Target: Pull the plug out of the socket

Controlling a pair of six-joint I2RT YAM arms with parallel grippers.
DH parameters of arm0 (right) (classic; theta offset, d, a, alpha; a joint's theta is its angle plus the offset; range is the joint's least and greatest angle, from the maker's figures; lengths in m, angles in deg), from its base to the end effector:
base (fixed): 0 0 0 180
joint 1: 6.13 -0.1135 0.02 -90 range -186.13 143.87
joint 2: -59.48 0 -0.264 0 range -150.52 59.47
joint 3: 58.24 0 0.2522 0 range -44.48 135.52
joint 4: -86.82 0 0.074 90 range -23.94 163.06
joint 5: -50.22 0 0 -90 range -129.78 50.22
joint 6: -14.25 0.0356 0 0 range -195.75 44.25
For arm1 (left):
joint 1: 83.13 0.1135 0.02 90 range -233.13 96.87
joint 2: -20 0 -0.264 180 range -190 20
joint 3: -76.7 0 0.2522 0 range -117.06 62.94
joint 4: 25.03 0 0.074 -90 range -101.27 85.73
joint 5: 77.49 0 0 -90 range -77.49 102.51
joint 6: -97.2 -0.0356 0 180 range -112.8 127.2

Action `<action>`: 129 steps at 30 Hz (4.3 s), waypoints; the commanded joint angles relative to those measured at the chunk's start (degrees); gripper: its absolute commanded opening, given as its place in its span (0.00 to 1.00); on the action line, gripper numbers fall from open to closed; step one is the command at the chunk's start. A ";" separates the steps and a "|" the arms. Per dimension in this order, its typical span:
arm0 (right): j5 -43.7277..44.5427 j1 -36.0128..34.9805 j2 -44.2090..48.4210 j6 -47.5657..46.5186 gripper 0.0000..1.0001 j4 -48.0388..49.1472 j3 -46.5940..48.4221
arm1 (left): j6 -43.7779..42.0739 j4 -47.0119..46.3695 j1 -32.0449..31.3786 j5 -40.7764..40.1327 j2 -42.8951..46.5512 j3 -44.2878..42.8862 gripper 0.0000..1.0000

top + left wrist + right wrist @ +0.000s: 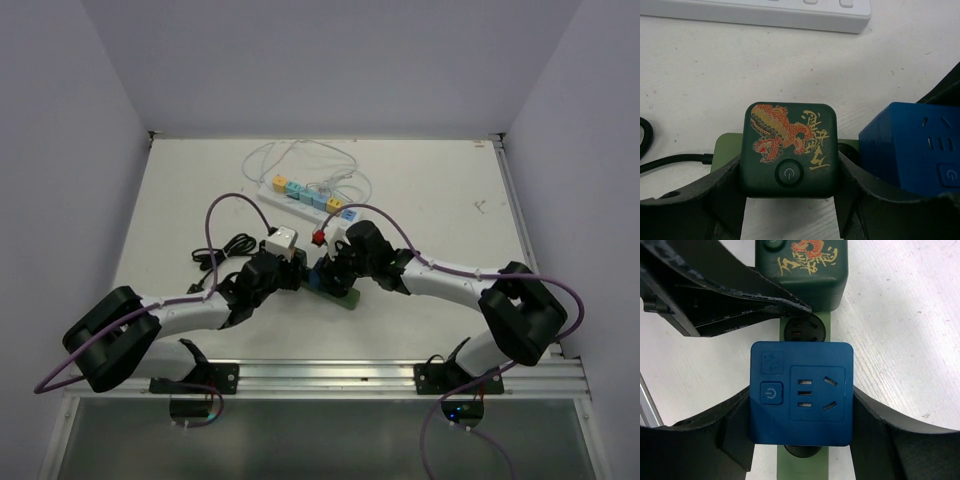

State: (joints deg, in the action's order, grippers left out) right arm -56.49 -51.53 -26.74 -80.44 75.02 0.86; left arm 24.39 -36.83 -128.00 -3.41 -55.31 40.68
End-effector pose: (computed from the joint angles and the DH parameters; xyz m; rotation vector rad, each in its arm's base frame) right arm 0.2112 0.2287 0.1940 -1.1236 2.0221 0.7013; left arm 0.1800 -0.1654 0.1592 0.3209 2.0284 -0.3950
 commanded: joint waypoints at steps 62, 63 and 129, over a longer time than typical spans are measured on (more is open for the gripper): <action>17.69 -10.06 5.18 -2.19 0.21 6.12 3.88 | 4.78 -2.83 -8.05 -14.93 -7.40 0.29 0.00; 15.41 -8.75 5.79 -0.51 0.21 6.56 3.79 | 4.70 -3.00 -8.05 -14.93 -7.22 0.46 0.00; 9.68 -0.04 10.28 6.45 0.37 6.66 1.24 | 4.34 -3.71 -7.96 -14.75 -7.48 0.90 0.00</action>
State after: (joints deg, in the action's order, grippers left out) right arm -46.15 -54.29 -19.61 -78.56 71.02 -0.08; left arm 27.84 -45.88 -135.78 -17.12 -61.06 41.00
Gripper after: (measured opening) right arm 0.644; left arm 0.626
